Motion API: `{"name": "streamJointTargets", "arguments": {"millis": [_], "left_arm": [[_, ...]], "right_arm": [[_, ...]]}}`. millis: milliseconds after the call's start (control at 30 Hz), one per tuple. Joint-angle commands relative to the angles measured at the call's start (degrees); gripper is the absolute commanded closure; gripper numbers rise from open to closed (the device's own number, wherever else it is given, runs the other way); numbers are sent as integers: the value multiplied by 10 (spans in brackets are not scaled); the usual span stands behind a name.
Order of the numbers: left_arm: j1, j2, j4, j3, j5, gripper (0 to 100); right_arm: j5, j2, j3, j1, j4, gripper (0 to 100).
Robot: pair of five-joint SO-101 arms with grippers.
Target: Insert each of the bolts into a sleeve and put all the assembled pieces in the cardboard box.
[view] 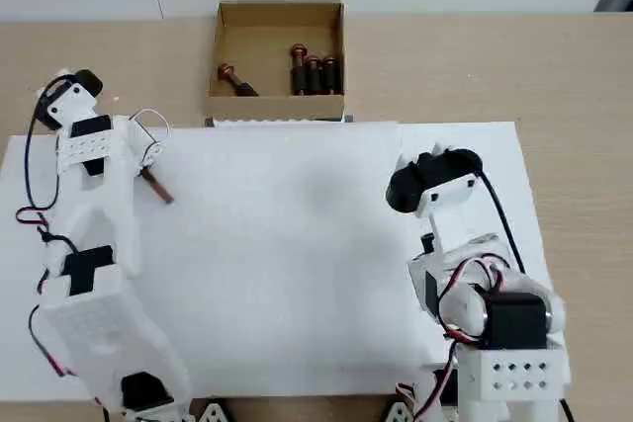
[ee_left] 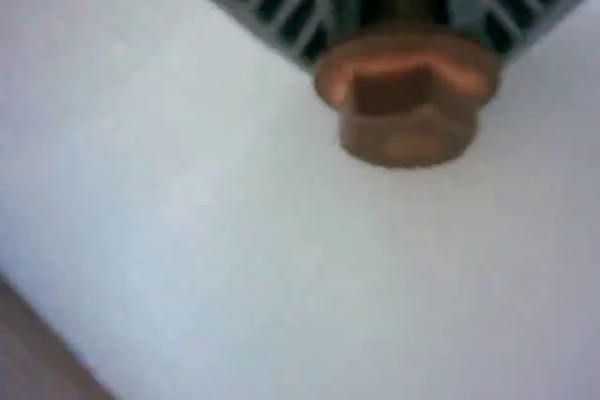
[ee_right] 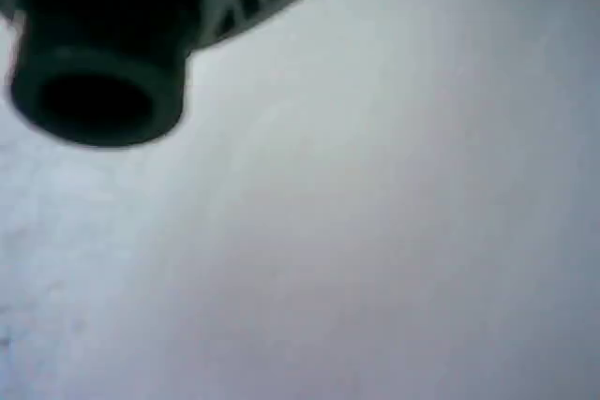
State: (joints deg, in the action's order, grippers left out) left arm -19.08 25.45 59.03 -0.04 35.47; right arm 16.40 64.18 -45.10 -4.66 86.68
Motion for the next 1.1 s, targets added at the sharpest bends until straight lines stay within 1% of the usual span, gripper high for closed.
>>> {"name": "streamJointTargets", "arguments": {"millis": [0, 233, 300, 400, 533, 600, 700, 900, 1067], "left_arm": [[-23, 0, -5, -15, 3, 994], [-22, -6, -3, -16, 2, 994], [-21, -17, 17, -22, 2, 994], [-21, -67, 64, -32, 1, 994], [-21, -165, 98, -32, -2, 994], [-18, -217, 112, -29, -26, 994], [-1, -284, 147, -29, -67, 994], [50, -389, 220, -29, -83, 994], [107, -471, 244, -24, -86, 994]], "right_arm": [[-3, 4, 4, 1, -18, 995], [-6, 8, 11, 0, -15, 995], [-22, 8, 33, 3, -7, 995], [-45, 17, 62, 4, -2, 995], [-46, 51, 64, 4, -1, 994], [-44, 71, 63, 5, 0, 994], [-46, 99, 62, 5, 0, 995], [-46, 141, 62, 6, 0, 995], [-47, 211, 30, 6, -5, 995]]}}
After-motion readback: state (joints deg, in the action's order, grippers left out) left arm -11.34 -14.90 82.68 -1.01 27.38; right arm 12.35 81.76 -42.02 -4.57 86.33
